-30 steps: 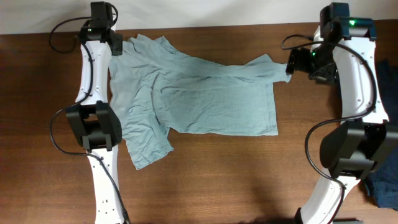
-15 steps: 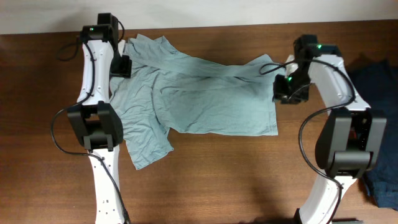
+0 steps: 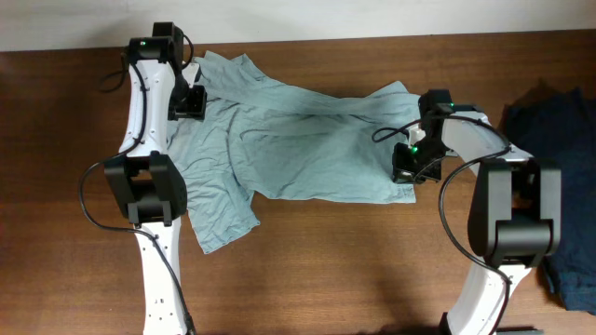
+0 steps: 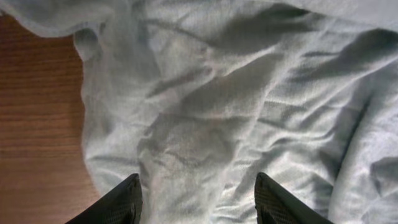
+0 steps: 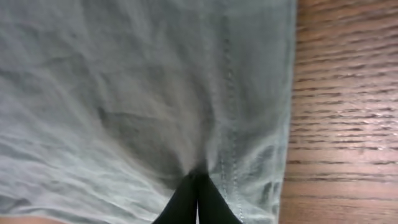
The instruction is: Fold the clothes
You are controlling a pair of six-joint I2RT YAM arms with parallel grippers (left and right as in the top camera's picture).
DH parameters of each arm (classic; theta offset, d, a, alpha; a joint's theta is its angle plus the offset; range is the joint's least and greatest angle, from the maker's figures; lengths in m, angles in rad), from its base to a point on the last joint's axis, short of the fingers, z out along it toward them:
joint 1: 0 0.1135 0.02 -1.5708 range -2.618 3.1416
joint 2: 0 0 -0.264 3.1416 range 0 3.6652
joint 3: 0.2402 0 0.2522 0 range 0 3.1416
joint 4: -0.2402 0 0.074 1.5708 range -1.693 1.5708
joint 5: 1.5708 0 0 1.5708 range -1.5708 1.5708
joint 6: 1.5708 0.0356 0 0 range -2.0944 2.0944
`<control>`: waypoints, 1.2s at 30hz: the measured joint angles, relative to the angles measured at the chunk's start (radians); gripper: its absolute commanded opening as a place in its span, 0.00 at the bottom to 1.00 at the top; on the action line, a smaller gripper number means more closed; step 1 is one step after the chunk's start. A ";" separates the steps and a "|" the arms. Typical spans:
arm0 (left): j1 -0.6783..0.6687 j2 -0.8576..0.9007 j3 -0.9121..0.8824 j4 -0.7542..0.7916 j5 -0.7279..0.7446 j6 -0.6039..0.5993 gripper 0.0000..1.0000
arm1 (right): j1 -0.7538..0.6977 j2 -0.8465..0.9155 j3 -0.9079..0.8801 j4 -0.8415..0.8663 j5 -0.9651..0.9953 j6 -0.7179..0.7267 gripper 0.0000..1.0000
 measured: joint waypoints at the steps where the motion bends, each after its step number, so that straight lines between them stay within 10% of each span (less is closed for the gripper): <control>1: 0.001 0.010 0.000 0.000 0.000 0.000 0.58 | 0.002 -0.002 -0.002 -0.001 0.012 0.009 0.07; 18: 0.023 0.099 0.039 -0.039 0.006 0.015 0.47 | 0.005 -0.003 -0.023 -0.124 0.555 0.188 0.04; 36: 0.094 -0.082 0.274 -0.226 0.018 0.014 0.55 | -0.039 -0.152 0.122 -0.107 0.337 0.065 0.33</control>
